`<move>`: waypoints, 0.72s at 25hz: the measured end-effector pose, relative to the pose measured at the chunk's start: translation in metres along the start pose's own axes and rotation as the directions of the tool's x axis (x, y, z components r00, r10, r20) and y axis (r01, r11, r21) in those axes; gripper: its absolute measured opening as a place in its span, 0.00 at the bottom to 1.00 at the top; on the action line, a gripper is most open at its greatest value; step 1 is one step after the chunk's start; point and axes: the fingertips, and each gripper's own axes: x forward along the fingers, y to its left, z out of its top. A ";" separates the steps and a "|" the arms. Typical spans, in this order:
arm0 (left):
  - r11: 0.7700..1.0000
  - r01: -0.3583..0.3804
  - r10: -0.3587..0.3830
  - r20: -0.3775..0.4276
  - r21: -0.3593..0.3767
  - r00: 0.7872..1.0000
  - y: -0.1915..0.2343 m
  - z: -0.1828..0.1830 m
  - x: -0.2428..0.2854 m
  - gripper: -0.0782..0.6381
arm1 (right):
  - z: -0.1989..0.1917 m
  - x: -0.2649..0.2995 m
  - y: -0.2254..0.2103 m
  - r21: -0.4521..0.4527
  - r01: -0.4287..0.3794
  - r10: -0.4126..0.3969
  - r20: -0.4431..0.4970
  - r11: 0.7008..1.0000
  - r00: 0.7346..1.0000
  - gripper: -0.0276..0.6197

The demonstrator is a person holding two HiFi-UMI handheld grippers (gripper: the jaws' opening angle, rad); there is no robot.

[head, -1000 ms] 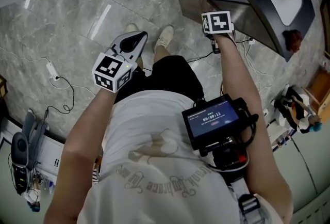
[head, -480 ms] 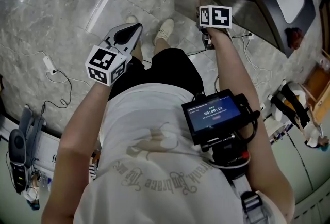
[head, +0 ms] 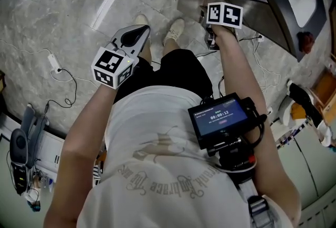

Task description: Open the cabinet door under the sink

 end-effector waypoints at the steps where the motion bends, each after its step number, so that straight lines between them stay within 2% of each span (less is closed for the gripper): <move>1: 1.000 -0.002 0.002 0.002 0.002 1.000 -0.001 0.001 0.000 0.12 | 0.000 -0.001 0.001 0.015 -0.018 0.017 0.004 1.000 1.000 0.17; 4: 1.000 -0.022 0.022 0.007 -0.003 1.000 0.003 0.004 -0.003 0.12 | 0.005 0.000 0.011 0.040 -0.073 0.072 0.010 0.997 0.997 0.17; 10: 0.998 -0.052 0.052 0.021 -0.026 0.998 0.025 -0.005 -0.025 0.12 | 0.014 0.021 0.061 0.122 -0.165 0.161 0.043 0.979 0.986 0.19; 14: 0.997 -0.066 0.067 0.033 -0.046 0.997 0.041 -0.011 -0.041 0.12 | 0.019 0.036 0.091 0.196 -0.205 0.198 0.055 0.959 0.979 0.19; 18: 0.995 -0.072 0.074 0.036 -0.062 0.997 0.046 -0.013 -0.045 0.12 | 0.022 0.042 0.102 0.286 -0.239 0.226 0.079 0.928 0.971 0.19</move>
